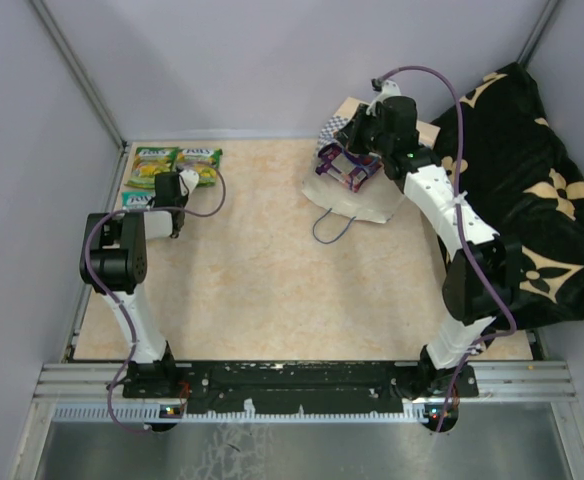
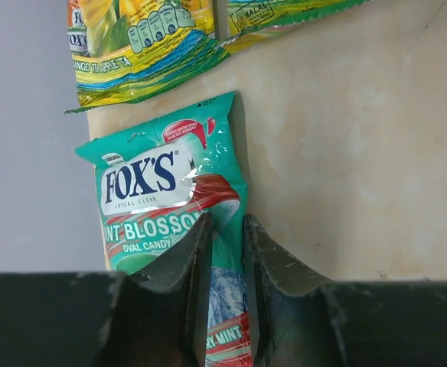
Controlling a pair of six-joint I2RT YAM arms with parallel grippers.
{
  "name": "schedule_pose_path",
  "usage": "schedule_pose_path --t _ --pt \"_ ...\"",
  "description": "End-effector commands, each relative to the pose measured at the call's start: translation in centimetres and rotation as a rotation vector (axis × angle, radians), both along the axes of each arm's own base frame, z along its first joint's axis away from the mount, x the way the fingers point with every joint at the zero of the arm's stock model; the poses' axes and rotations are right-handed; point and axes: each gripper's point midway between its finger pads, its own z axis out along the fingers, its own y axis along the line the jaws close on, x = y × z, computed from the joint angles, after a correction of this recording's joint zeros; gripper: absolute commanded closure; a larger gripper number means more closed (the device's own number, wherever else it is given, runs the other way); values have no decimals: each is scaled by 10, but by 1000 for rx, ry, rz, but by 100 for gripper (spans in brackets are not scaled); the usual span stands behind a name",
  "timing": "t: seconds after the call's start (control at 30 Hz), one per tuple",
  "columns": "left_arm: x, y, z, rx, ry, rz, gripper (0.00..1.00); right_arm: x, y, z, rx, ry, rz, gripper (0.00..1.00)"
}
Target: Take the snacks out of the paper bag
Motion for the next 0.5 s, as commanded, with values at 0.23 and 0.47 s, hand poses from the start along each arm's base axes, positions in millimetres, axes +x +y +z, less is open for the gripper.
schedule_pose_path --t 0.23,0.47 --pt "-28 4 -13 63 77 -39 73 9 1 48 30 -134 7 100" --pt "-33 -2 46 147 -25 50 0 13 2 46 28 -128 6 100"
